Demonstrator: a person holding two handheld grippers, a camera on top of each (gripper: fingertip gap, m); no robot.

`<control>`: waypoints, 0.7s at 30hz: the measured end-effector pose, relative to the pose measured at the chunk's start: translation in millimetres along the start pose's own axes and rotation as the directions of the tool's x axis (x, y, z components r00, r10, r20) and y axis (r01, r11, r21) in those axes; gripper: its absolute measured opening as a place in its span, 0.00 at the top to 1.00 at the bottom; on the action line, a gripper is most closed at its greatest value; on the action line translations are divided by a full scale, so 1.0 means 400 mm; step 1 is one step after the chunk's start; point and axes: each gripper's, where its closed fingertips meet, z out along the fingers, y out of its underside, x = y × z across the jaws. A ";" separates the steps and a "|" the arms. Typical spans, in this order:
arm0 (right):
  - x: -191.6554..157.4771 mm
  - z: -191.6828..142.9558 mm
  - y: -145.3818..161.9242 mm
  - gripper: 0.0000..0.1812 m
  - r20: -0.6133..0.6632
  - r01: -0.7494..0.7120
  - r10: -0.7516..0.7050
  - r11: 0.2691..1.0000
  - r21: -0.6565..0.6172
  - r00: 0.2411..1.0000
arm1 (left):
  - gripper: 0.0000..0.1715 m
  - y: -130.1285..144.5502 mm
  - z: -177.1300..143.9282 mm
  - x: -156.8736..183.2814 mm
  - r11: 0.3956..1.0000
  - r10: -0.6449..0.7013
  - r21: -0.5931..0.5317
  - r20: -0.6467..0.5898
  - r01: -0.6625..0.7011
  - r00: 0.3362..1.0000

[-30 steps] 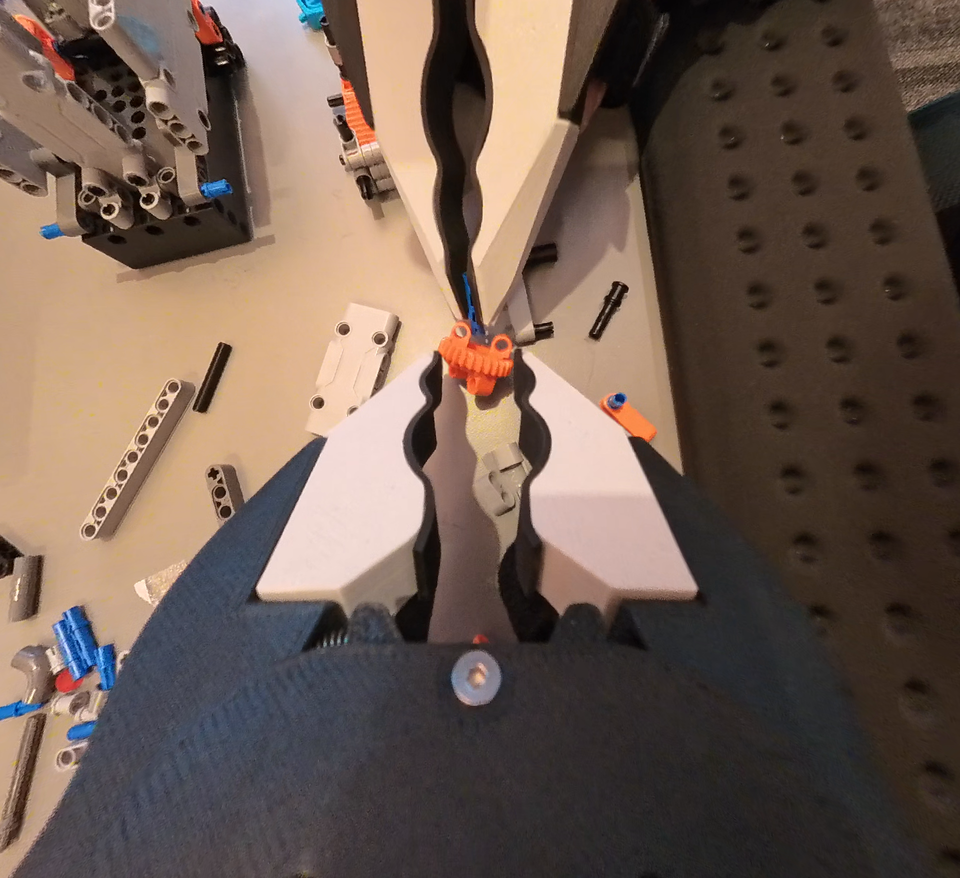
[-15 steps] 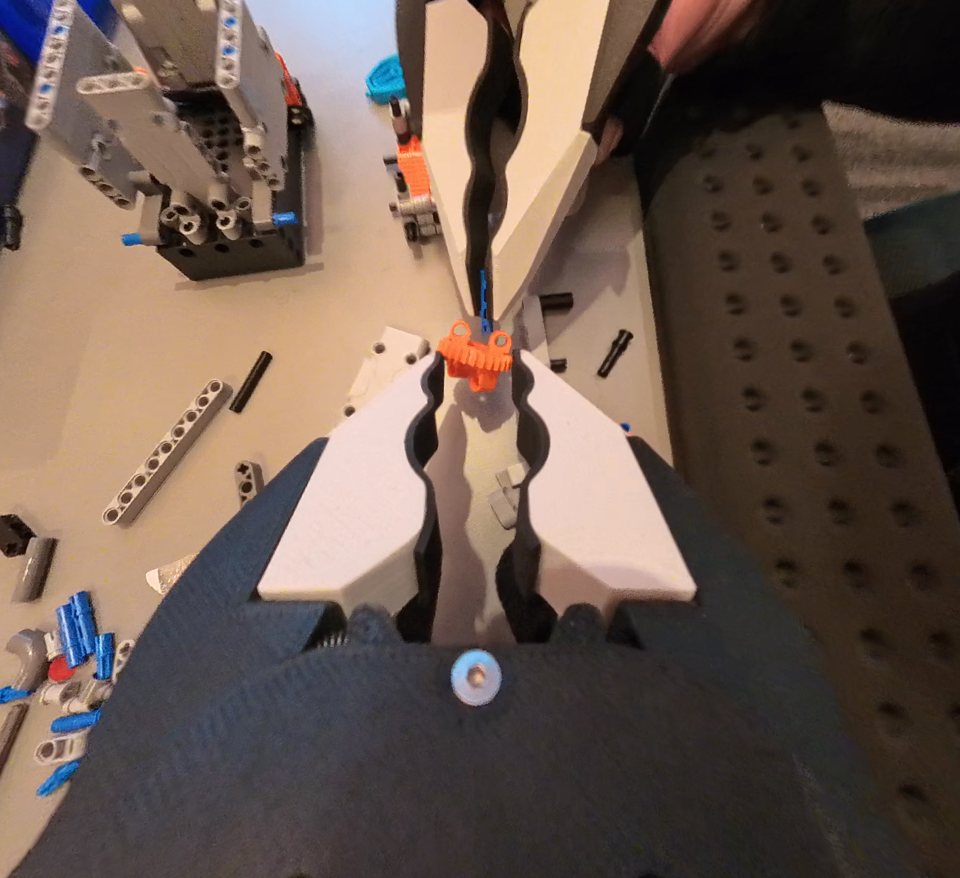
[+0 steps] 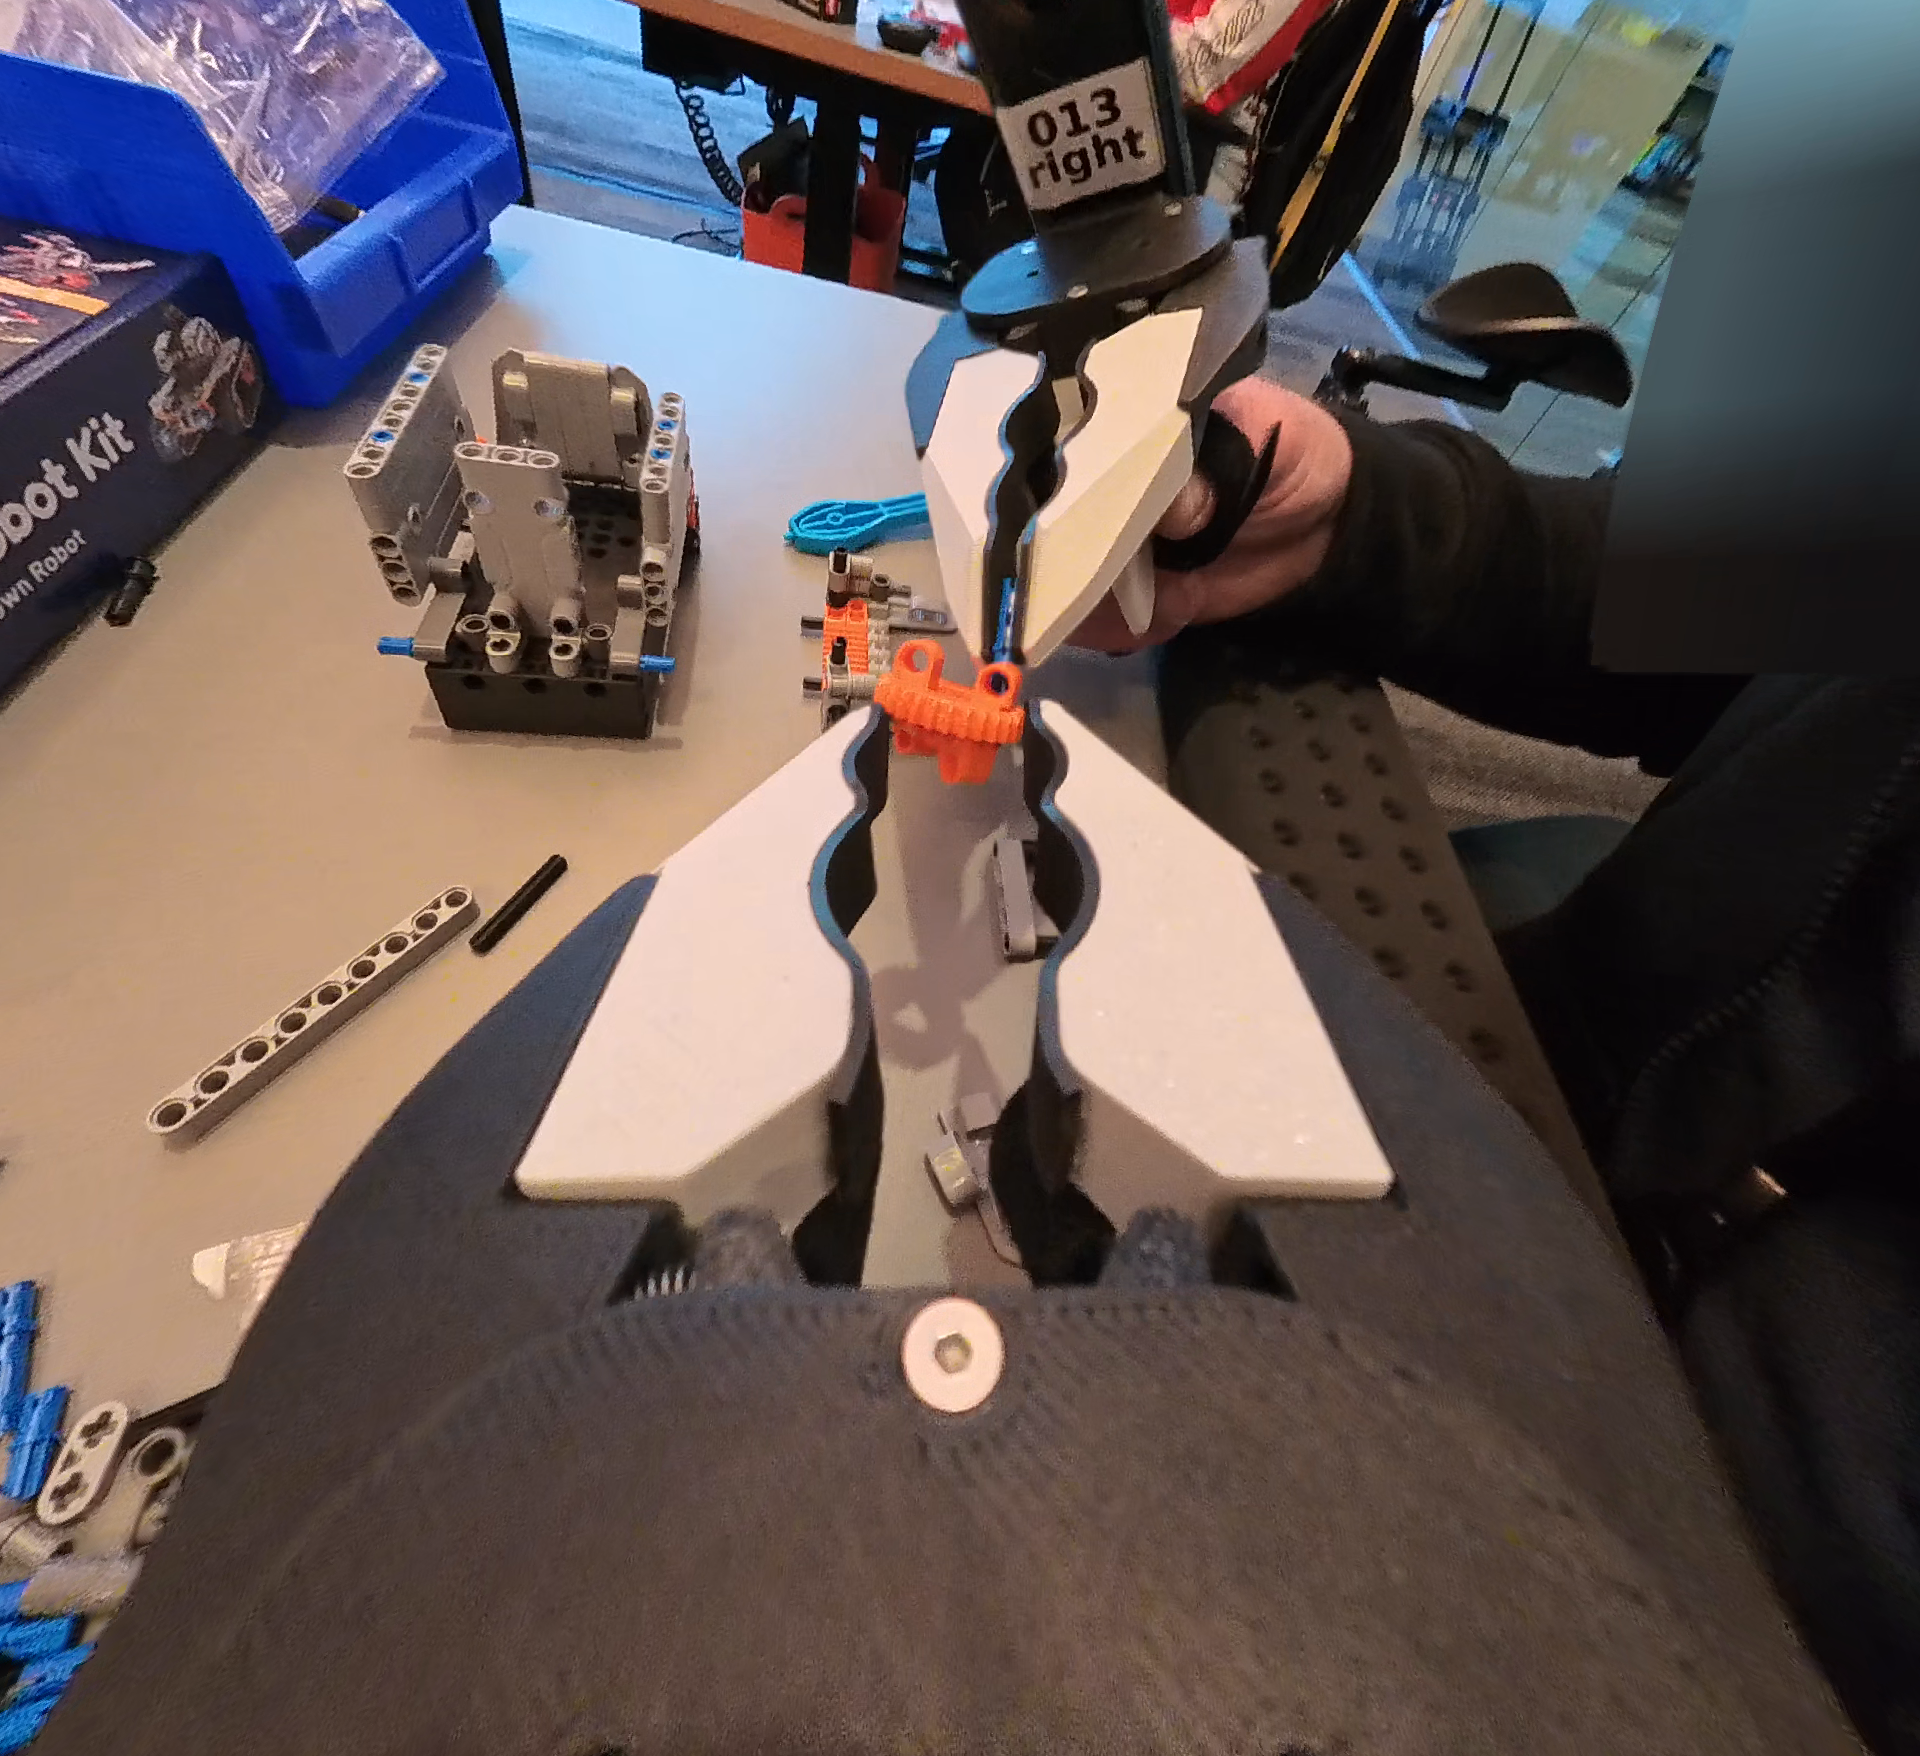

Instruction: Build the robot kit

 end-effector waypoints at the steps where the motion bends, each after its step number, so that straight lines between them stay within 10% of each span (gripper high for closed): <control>1: -0.001 0.001 -0.005 0.98 -0.004 0.004 -0.004 1.000 0.012 1.000 | 0.86 -0.005 -0.002 -0.001 1.000 -0.014 0.014 -0.005 0.014 1.000; 21: -0.019 0.003 -0.039 0.99 -0.014 0.071 -0.070 0.994 0.087 0.997 | 0.87 -0.050 -0.023 0.002 0.975 -0.165 0.135 -0.098 0.178 0.981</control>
